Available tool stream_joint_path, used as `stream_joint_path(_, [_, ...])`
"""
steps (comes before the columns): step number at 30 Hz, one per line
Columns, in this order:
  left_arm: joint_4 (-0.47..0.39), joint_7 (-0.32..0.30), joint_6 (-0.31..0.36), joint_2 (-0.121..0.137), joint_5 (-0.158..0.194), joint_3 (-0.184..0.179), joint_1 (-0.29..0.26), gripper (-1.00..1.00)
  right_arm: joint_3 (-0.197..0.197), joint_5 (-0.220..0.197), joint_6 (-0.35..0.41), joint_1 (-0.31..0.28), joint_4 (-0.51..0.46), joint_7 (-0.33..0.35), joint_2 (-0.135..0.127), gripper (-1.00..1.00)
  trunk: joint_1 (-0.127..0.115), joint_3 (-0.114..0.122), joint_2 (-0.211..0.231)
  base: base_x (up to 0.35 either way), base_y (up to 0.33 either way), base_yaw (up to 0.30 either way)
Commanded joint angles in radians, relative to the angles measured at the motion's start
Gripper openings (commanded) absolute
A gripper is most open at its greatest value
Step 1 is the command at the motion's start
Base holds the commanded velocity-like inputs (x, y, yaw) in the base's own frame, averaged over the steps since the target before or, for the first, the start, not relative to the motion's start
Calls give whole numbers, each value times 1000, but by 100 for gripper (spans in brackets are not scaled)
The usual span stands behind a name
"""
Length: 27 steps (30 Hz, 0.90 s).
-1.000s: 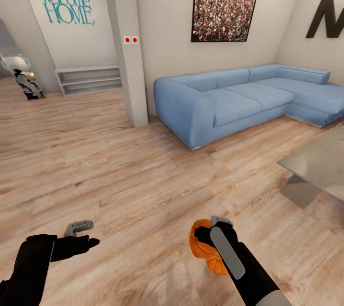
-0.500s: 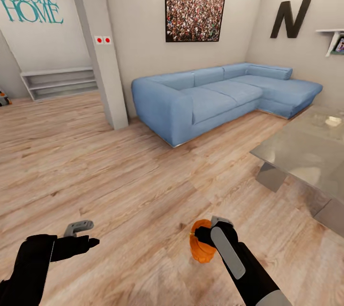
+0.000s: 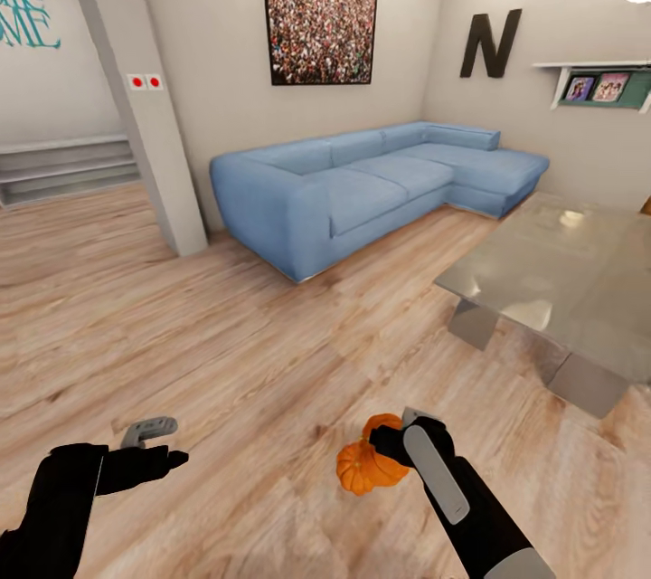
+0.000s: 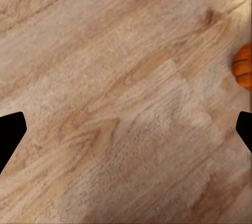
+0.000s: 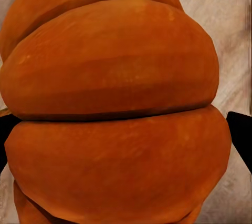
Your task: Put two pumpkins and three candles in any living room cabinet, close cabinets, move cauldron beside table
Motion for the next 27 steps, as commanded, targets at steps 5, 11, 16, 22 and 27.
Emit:
stream_joint_path(5, [0, -1, -1, 0, 0, -1, 0, 100, -17, -3, -2, 0, 0, 0, 0, -100, 0, 7, 0, 0, 0, -199])
stream_joint_path(11, [0, -1, -1, 0, 0, 0, 0, 100, -39, -6, 0, 0, 3, 3, 0, -100, 0, 15, 0, 0, 0, -187])
stream_joint_path(16, [0, -1, -1, 0, 0, 0, 0, 100, -40, -5, -2, 0, 1, 3, -1, -100, 0, 22, 0, 0, 0, -207])
stream_joint_path(22, [0, -1, -1, 0, 0, 0, 0, 100, -39, -6, -1, 0, 5, 6, -2, -100, 0, 29, 0, 0, 0, -217])
stream_joint_path(27, [0, -1, -1, 1, 0, 0, 0, 100, -39, -7, 1, 0, 8, 15, -2, -100, 0, 33, 0, 0, 0, -256])
